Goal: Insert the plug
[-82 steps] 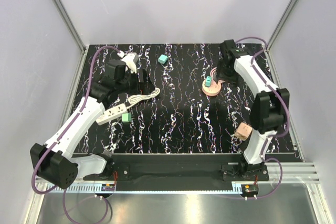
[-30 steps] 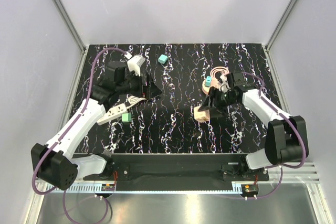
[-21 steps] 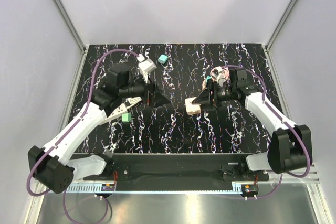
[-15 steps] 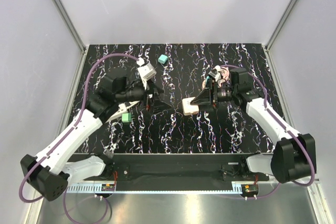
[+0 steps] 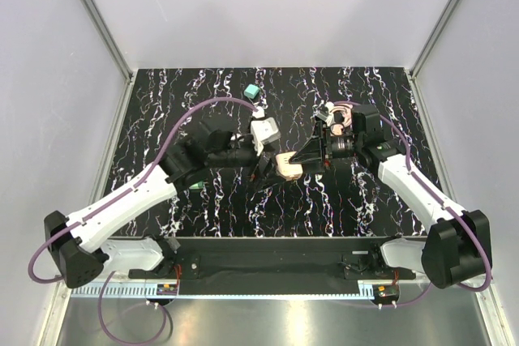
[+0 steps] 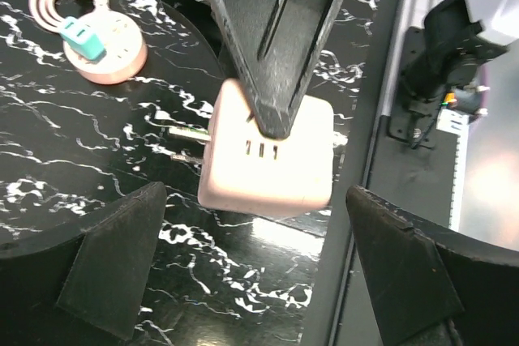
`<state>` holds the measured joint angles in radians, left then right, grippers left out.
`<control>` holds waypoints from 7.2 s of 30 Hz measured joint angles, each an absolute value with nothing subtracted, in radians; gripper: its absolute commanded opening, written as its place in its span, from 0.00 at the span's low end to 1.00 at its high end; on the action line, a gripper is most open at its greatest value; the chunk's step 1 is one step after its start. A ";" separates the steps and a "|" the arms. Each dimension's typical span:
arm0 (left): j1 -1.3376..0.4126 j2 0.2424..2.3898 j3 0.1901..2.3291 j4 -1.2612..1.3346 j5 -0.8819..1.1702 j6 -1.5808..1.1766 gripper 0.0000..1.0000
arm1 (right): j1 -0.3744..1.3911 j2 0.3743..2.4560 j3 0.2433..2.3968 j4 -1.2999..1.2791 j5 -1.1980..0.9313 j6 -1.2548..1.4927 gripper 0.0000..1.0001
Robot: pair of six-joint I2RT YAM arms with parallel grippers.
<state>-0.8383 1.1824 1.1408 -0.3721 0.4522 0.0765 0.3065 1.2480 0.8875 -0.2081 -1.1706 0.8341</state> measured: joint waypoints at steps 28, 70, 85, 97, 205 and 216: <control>-0.905 1.254 1.166 -0.373 0.385 0.087 0.00 | 0.313 1.245 0.873 -0.211 -1.135 0.871 0.68; -0.543 1.257 1.111 -0.249 0.611 -0.764 0.00 | 0.734 1.112 1.257 -0.562 -0.221 0.166 0.98; -0.542 1.239 1.110 -0.235 0.607 -0.822 0.00 | 0.856 1.280 1.325 -0.542 -0.035 0.083 0.78; -0.542 1.237 1.099 -0.224 0.605 -0.845 0.00 | 0.860 1.295 1.328 -0.530 -0.007 0.076 0.75; -0.306 1.082 0.937 -0.521 0.364 -0.389 0.99 | 0.054 2.112 1.871 -1.175 -0.452 -1.285 0.00; -0.302 1.082 0.937 -0.521 0.369 -0.389 0.99 | 0.054 2.140 1.895 -1.176 -0.433 -1.285 0.00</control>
<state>-0.3023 1.0821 0.9371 -0.5209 0.3691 -0.3889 0.0536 2.1399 1.8950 -1.1755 -0.4332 -1.2854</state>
